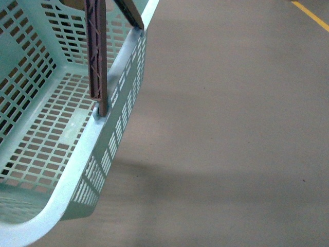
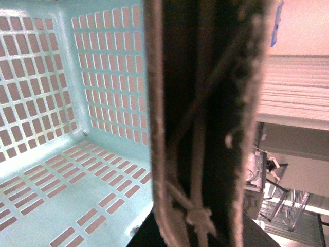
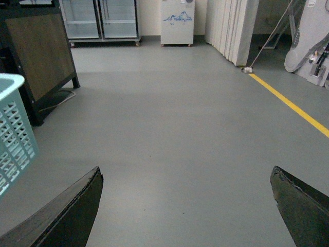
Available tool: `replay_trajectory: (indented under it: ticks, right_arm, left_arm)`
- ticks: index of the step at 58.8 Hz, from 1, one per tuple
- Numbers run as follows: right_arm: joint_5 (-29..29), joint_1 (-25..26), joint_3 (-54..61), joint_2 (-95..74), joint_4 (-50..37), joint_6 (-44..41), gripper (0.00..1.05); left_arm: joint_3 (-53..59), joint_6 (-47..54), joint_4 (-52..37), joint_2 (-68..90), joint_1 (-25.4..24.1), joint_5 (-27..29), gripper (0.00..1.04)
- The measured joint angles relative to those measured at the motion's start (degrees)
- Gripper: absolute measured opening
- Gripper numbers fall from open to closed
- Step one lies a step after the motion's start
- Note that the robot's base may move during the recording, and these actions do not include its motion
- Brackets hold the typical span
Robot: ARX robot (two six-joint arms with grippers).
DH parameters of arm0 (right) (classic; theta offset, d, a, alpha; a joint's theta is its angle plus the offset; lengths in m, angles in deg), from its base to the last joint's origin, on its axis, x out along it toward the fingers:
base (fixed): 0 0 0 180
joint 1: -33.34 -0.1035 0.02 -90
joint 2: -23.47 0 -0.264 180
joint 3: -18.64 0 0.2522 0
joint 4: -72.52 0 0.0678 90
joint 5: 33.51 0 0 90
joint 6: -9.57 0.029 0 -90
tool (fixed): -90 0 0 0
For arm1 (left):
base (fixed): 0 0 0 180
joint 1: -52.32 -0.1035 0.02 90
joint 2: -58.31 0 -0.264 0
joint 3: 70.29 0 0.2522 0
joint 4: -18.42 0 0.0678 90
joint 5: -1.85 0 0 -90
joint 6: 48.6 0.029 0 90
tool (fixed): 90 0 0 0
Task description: Pick mango and avocado into basket
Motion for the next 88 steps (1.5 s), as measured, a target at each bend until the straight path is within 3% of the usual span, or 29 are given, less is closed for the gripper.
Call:
replay_trajectory:
  ticks: [12, 88]
  right_arm:
    - [0.0, 0.0, 0.0, 0.0, 0.0, 0.0, 0.97]
    - [0.0, 0.0, 0.0, 0.0, 0.0, 0.0, 0.97]
  left_arm:
    - [0.5, 0.0, 10.4, -13.9, 2.5, 5.3, 0.06]
    - [0.6, 1.1, 11.0, -14.0, 2.7, 5.3, 0.06]
